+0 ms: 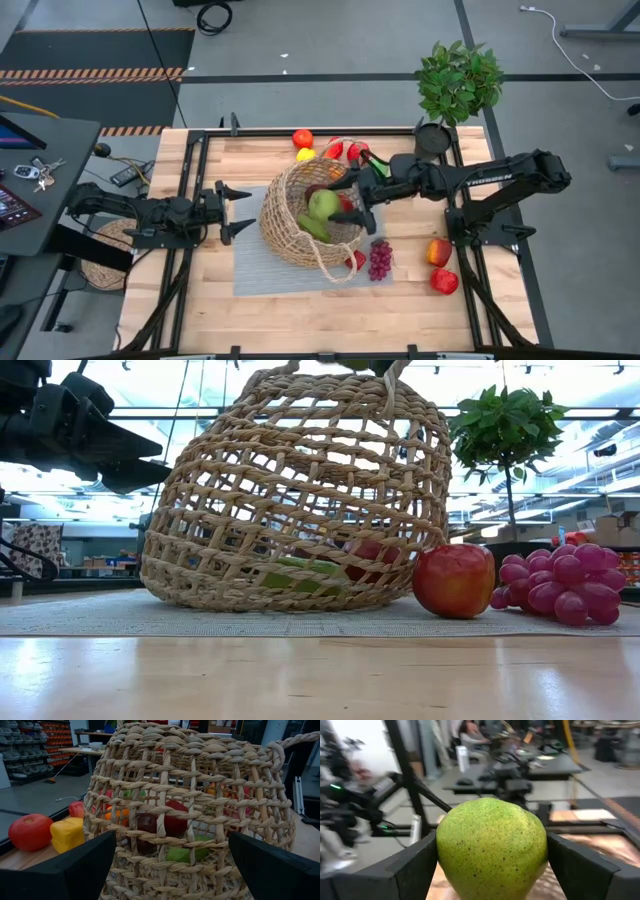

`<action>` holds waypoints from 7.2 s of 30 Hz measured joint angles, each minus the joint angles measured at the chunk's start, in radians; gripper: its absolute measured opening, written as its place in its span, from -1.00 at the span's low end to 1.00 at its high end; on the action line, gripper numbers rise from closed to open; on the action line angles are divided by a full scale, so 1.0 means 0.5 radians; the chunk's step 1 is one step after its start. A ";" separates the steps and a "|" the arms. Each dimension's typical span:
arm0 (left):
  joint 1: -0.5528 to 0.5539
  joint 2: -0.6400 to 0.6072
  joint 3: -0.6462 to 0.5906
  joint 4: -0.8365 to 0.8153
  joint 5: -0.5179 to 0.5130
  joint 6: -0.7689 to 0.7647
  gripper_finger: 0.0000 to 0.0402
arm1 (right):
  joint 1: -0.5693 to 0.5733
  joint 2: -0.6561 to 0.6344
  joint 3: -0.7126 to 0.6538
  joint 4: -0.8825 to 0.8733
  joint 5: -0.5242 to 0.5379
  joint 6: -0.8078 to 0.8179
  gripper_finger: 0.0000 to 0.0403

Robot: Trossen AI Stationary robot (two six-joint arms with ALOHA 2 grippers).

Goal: Build produce basket
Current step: Put the green pear into the mesh basket, then put the green apple into the mesh basket

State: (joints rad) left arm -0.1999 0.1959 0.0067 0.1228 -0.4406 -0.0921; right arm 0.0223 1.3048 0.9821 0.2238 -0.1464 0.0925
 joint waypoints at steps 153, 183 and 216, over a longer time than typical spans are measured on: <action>0.000 0.000 0.001 -0.003 0.000 0.000 0.96 | -0.952 -0.784 -0.813 -0.646 0.699 0.198 0.79; 0.000 -0.001 0.001 -0.004 0.000 0.000 0.96 | 0.110 -1.075 -0.810 0.759 0.777 -0.359 0.79; 0.000 -0.001 0.001 -0.004 0.000 0.000 0.96 | 0.783 0.022 -0.078 0.280 2.143 -2.260 0.79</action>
State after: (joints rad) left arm -0.2001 0.1955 0.0071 0.1207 -0.4404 -0.0921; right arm 0.4140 1.3160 0.9432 0.3635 0.9253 -1.0375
